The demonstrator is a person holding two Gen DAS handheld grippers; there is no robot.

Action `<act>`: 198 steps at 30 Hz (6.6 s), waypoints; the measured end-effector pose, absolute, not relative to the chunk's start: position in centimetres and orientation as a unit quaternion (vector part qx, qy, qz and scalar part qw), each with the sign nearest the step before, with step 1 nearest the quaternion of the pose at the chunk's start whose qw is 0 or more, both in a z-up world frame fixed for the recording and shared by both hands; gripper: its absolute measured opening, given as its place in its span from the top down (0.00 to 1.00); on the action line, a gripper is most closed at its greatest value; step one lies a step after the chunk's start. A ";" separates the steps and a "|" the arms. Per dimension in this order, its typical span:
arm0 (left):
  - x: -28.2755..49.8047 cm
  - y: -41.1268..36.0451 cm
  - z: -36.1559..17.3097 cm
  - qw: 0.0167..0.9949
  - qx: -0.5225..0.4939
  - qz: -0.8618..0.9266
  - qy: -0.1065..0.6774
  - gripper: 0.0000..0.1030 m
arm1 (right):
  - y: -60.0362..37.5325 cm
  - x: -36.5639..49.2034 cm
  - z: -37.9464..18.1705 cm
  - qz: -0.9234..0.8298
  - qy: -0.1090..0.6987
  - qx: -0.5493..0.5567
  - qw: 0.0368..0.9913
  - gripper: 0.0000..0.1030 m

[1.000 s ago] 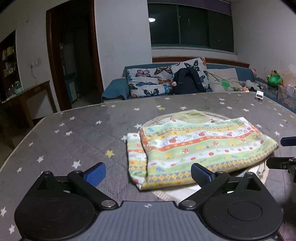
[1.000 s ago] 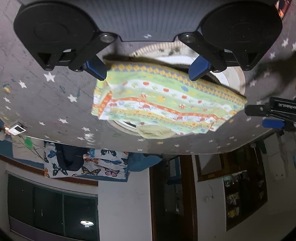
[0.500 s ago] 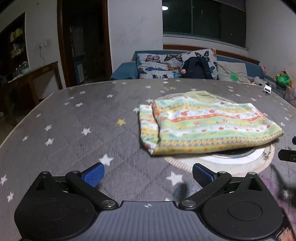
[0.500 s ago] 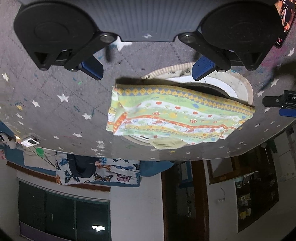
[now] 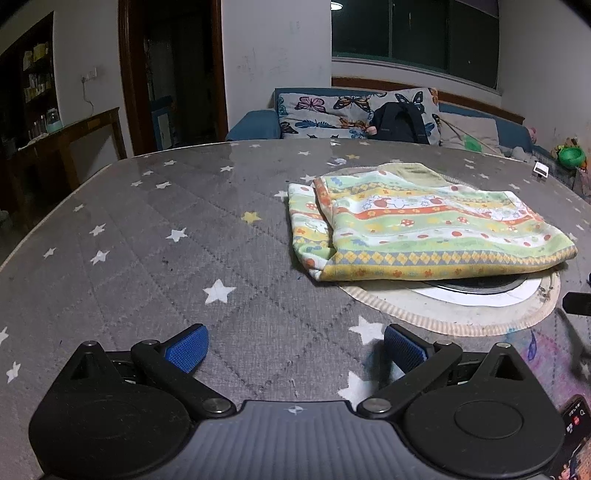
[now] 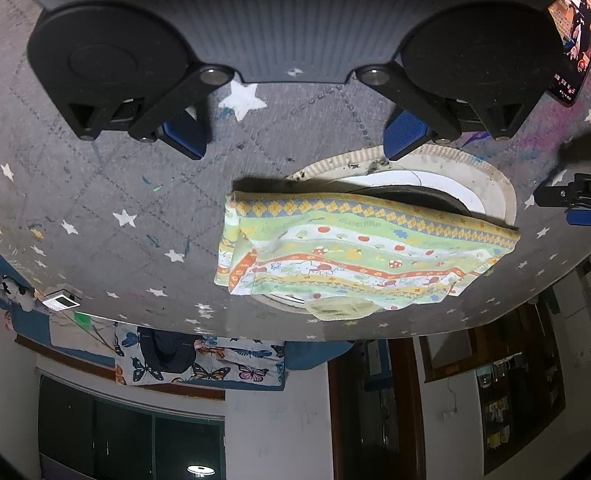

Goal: Fold clothes

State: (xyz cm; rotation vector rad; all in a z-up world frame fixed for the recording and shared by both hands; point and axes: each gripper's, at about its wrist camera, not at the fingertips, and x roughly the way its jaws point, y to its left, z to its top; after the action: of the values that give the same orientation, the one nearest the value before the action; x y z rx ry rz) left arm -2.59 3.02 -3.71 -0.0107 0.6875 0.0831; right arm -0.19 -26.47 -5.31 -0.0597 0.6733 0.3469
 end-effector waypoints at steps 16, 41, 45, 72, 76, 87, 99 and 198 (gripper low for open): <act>-2.4 2.9 -4.0 0.940 -0.009 0.039 0.340 0.00 | -26.1 -0.1 -5.4 0.165 0.337 -0.043 0.926 0.00; -1.7 9.9 -1.7 0.934 -0.036 0.048 0.351 0.00 | -19.5 -0.5 -0.6 0.287 0.293 -0.095 0.907 0.24; -1.1 11.3 -1.2 0.931 -0.046 0.060 0.356 0.00 | -15.4 0.1 -0.4 0.334 0.286 -0.139 0.888 0.35; 0.6 12.2 1.1 0.922 -0.144 0.026 0.359 0.00 | -8.4 4.0 -2.9 0.358 0.305 -0.174 0.865 0.79; 1.4 12.2 1.7 0.919 -0.175 0.003 0.355 0.00 | -9.3 4.5 -2.4 0.358 0.313 -0.134 0.869 0.82; 3.5 12.4 1.1 0.889 -0.290 -0.089 0.344 0.00 | -11.7 5.3 -1.0 0.359 0.323 -0.051 0.874 0.85; 7.4 9.6 -0.8 0.877 -0.291 -0.090 0.372 0.00 | -12.9 4.9 -0.6 0.365 0.320 -0.020 0.874 0.86; 16.3 -20.0 -0.3 0.907 0.090 -0.215 0.351 0.48 | -45.7 10.3 -0.2 -0.081 0.334 -0.016 0.939 0.80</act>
State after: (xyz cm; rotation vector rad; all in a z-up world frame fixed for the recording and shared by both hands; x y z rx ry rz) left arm 16.28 -19.99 -0.33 0.1856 0.7241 -0.4443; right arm 10.29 -45.72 -0.15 -0.0331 0.6821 -0.1645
